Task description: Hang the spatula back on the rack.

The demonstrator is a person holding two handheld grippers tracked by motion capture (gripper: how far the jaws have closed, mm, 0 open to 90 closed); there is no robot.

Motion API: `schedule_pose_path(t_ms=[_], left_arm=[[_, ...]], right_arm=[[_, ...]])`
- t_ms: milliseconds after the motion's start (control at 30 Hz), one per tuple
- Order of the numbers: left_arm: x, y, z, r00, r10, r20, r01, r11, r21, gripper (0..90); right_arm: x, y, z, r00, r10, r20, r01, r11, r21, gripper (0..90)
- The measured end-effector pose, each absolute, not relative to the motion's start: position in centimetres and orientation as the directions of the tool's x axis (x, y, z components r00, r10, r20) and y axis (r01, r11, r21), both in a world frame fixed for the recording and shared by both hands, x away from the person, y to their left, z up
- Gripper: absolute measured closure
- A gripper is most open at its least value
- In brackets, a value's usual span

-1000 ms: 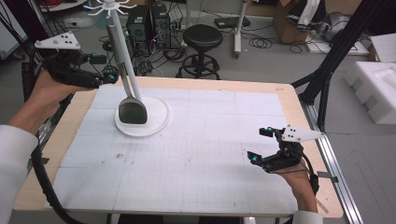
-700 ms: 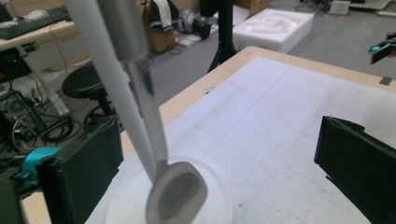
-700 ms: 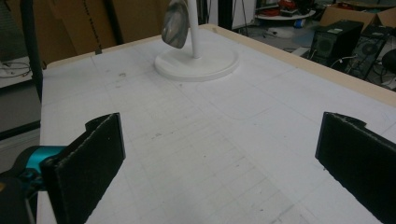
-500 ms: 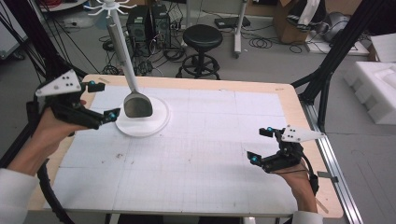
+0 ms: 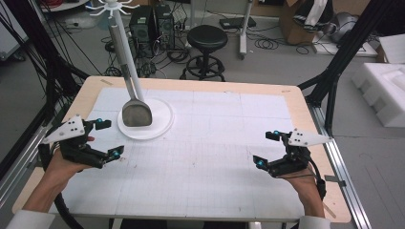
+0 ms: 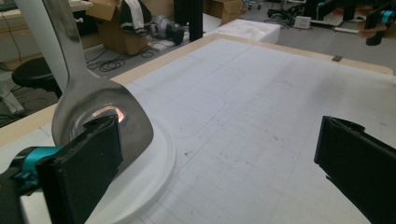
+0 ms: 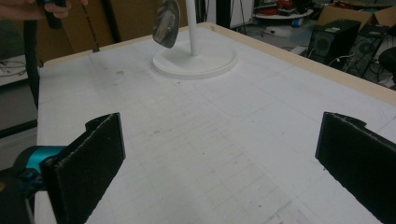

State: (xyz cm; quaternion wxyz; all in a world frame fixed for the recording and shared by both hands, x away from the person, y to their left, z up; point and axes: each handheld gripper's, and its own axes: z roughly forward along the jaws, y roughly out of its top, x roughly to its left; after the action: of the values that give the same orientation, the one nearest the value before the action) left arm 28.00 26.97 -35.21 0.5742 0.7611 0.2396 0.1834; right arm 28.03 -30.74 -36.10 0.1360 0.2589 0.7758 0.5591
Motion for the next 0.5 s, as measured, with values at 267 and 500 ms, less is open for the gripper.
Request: schedule_pose_path(t_ms=[267, 500], left_arm=[[26.8, 27.5, -38.3, 0.824, 0.566, -0.017, 0.167, -0.215, 0.962, 1.7], [26.9, 28.0, -39.0, 0.814, 0.580, -0.035, 0.180, -0.196, 0.964, 1.7]], right_arm=[[28.1, -30.9, -36.8, -0.826, 0.557, 0.089, 0.261, 0.238, 0.936, 0.4], [28.2, -30.8, -37.1, -0.826, 0.557, 0.085, 0.262, 0.245, 0.933, 0.4]])
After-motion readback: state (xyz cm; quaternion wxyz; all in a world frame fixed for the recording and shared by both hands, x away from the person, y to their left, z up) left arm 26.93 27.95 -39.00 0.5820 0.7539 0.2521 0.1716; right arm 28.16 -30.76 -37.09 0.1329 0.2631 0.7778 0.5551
